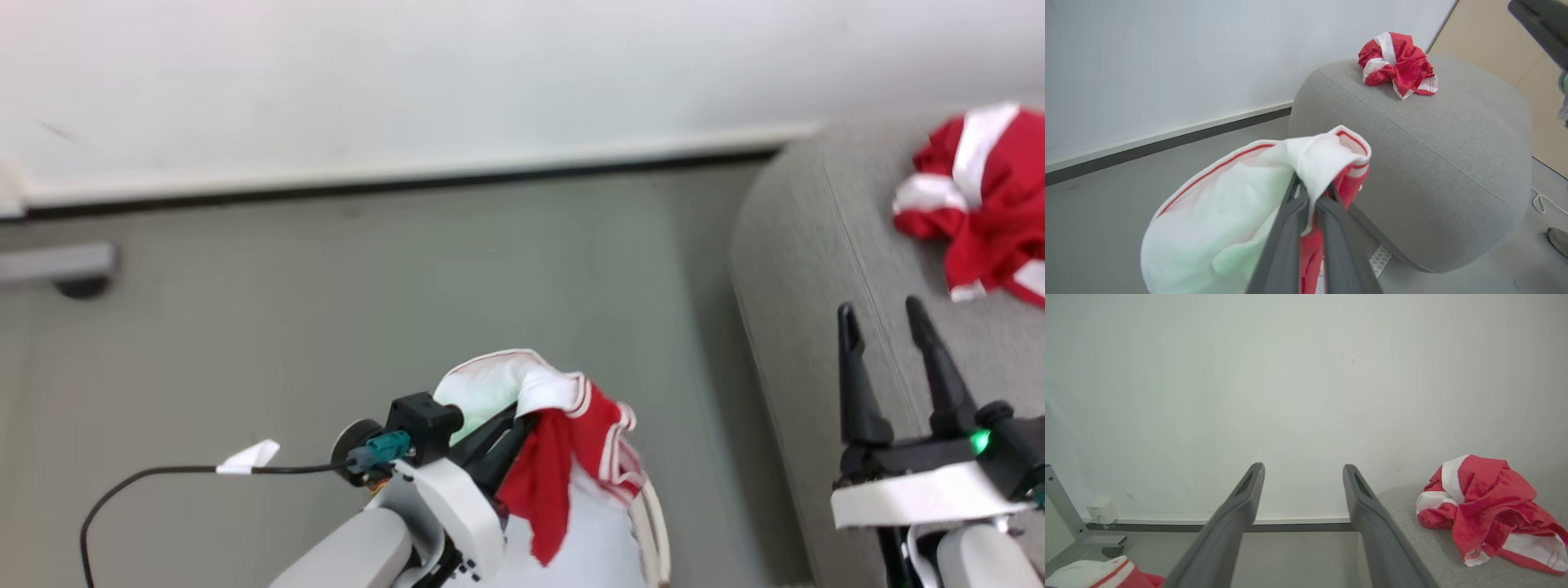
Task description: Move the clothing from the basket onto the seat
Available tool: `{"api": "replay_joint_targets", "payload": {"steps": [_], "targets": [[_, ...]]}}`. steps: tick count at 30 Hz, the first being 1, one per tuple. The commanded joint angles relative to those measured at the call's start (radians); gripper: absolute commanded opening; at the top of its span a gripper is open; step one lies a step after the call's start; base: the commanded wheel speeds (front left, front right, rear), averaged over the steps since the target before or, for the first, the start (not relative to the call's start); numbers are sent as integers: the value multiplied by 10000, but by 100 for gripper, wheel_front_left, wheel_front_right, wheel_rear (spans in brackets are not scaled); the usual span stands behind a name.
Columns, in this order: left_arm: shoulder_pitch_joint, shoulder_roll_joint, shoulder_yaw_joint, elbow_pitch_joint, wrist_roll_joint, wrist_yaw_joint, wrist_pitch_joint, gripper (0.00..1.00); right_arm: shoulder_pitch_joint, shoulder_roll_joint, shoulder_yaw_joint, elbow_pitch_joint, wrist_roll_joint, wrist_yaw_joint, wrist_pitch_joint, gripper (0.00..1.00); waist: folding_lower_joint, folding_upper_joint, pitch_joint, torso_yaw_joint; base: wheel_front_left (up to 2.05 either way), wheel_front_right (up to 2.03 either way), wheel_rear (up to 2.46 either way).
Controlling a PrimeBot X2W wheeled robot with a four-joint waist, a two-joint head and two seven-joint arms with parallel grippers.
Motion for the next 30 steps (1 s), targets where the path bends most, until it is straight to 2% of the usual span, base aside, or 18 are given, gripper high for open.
{"api": "replay_joint_targets", "payload": {"steps": [1,9,14,22,30], "targets": [[227,-26,250,-380,191,13,-20,0,293,-92,121,154,157,-22,7,100,3,0,-1007,744,0,0,0],[93,-11,1001,-1400,652,76,-21,0,733,-97,706,614,619,-22,7,100,3,0,-1802,1151,0,0,0],[-204,122,1347,-1921,831,306,-18,0,863,-6,1339,908,854,-22,7,100,3,0,-2137,1362,0,0,0],[-709,270,1781,-2566,733,443,-12,0,677,55,2271,1243,993,-22,8,100,3,0,-2280,1606,0,0,0],[-905,251,1842,-2582,607,487,65,0,465,-18,2962,1439,1125,-22,7,100,3,0,-2295,1783,0,0,0]]}}
